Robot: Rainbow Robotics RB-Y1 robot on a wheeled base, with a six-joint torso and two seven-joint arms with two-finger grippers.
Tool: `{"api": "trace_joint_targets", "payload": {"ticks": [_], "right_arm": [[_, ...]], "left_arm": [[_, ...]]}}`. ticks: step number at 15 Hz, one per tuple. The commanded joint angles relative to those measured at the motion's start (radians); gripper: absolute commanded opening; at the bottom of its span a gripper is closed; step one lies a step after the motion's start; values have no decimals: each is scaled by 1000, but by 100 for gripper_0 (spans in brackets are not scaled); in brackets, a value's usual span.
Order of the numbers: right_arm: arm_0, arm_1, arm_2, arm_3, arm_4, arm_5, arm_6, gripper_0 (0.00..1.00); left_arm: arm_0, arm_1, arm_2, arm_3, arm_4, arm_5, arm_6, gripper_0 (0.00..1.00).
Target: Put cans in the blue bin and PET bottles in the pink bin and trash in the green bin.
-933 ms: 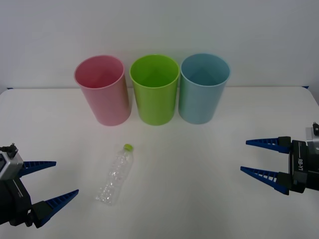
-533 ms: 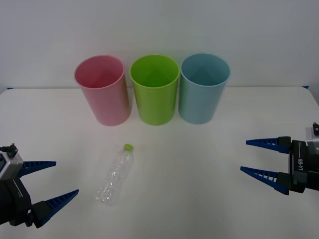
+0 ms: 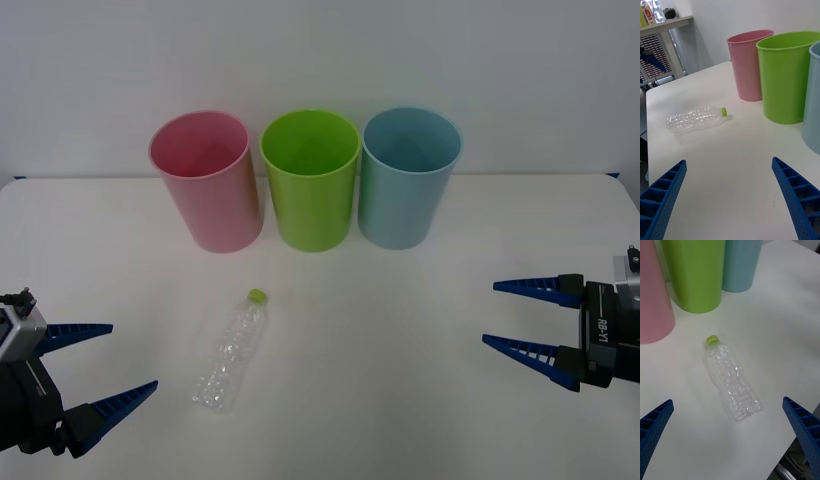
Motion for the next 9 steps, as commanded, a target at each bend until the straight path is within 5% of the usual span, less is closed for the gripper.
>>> {"api": "trace_joint_targets", "payload": {"ticks": [1, 9], "right_arm": [[0, 0, 0, 0, 0, 0, 0, 78], [0, 0, 0, 0, 0, 0, 0, 77]], "left_arm": [[0, 0, 0, 0, 0, 0, 0, 100], [2, -17, -3, 0, 5, 8, 2, 100]]}}
